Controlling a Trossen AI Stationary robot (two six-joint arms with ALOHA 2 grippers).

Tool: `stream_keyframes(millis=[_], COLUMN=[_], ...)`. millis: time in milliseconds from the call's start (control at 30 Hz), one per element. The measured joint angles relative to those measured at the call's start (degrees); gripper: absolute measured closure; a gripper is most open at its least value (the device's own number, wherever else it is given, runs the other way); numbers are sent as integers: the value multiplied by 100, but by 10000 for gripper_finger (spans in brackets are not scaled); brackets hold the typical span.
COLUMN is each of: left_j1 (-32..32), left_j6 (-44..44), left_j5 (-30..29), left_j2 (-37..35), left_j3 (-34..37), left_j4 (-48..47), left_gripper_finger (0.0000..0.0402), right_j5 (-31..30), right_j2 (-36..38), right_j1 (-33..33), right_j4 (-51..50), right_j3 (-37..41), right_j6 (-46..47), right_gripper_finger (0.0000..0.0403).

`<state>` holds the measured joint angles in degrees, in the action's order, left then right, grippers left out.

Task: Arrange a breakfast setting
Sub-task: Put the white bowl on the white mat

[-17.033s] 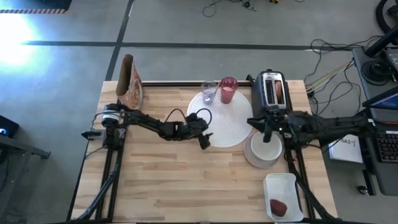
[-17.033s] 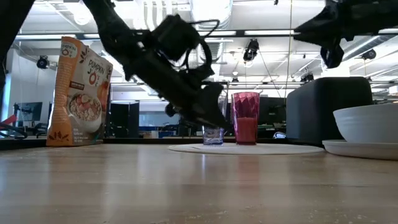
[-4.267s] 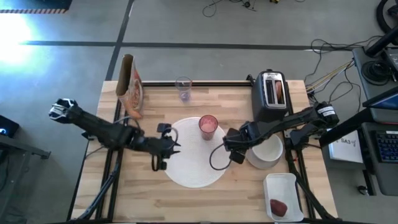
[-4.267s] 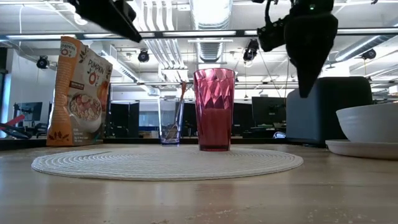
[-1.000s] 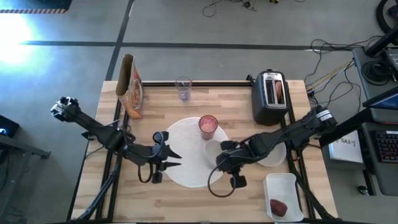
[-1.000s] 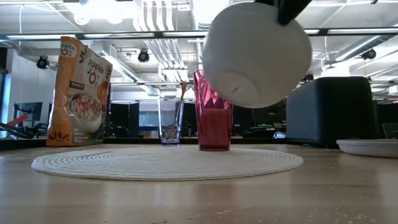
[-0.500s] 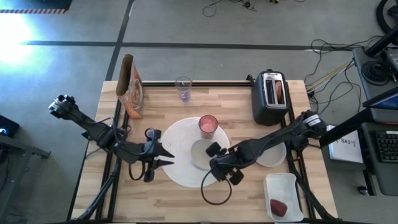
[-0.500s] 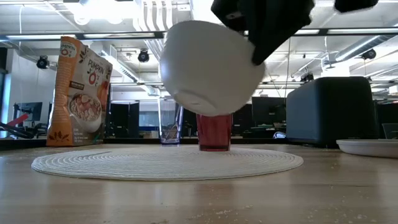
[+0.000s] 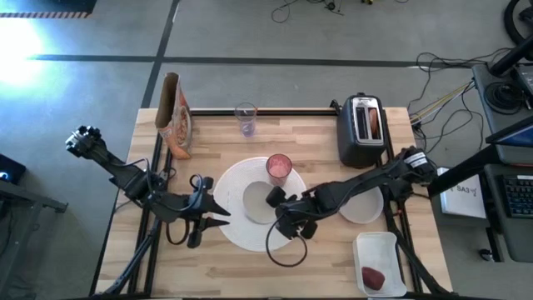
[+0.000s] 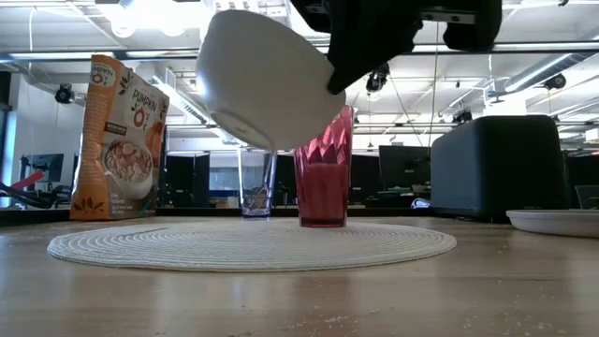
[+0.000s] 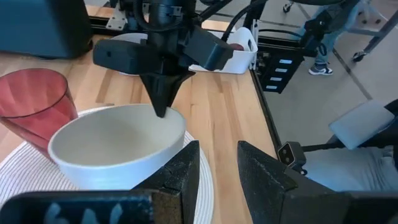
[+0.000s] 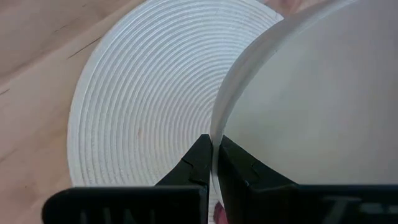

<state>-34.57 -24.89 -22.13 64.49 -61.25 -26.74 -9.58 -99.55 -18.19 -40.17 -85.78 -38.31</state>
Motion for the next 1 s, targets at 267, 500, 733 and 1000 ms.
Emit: stream_keyframes(millis=[267, 500, 733, 1000], left_j1=[-2, -2, -3, -28], left_j6=[-28, -28, -30, -31], left_j5=[0, 0, 2, 2], left_j2=[0, 0, -5, -74], left_j3=[0, 0, 0, 0], left_j4=[0, -2, -83, -132], left_gripper_finger=[310, 310, 310, 310], right_j5=[458, 1068, 855, 350], right_j2=[0, -79, -505, -795], right_j1=[278, 501, 569, 630], right_j4=[453, 1121, 1262, 1252], right_j3=[0, 0, -45, -214], right_j6=[-209, -178, -481, -743], right_gripper_finger=[394, 394, 394, 394])
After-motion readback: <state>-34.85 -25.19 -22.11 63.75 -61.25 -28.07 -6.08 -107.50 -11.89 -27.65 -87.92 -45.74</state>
